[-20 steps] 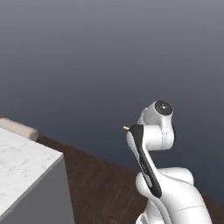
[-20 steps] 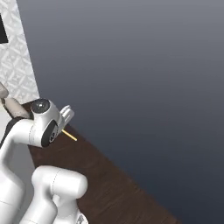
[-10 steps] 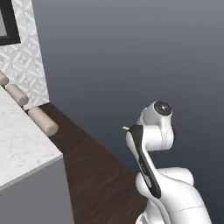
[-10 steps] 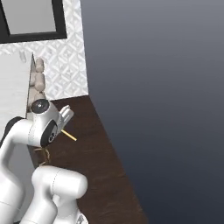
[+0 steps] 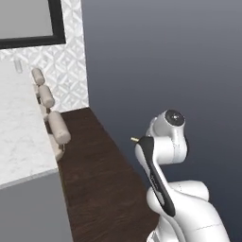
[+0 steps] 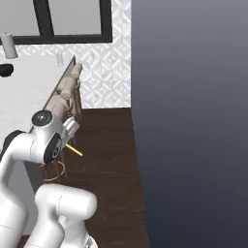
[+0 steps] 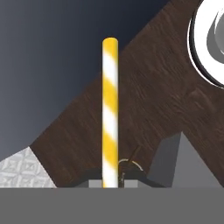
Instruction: Take a straw from the drawer in front and place it inside the glass cup on the dining counter.
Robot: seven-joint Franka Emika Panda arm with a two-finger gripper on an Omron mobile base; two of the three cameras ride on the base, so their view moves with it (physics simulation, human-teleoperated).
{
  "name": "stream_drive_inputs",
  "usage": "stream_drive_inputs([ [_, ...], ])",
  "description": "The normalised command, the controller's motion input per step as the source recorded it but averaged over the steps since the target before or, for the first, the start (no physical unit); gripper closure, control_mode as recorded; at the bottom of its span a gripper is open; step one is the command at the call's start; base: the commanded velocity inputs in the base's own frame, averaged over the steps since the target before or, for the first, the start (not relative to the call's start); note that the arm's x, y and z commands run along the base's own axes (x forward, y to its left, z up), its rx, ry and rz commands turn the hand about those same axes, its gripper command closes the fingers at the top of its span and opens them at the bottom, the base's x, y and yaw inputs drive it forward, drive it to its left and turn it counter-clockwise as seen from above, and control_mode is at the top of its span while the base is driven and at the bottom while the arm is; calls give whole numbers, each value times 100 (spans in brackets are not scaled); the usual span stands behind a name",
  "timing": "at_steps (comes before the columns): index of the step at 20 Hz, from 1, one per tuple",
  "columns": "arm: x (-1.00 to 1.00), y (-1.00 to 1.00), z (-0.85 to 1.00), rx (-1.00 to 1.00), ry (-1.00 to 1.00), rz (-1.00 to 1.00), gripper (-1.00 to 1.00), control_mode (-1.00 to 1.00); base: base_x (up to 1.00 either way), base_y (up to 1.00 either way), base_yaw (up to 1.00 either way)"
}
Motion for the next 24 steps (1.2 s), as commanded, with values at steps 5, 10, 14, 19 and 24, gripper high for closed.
stream_drive_inputs([
  [5,0,0,0,0,0,0,100,100,90,6,20],
  [10,0,0,0,0,0,0,100,100,93,6,25],
  [14,0,0,0,0,0,0,100,100,84,-9,39],
  [19,0,0,0,0,0,0,100,100,48,-52,45],
  [24,0,0,0,0,0,0,100,100,16,-83,38],
])
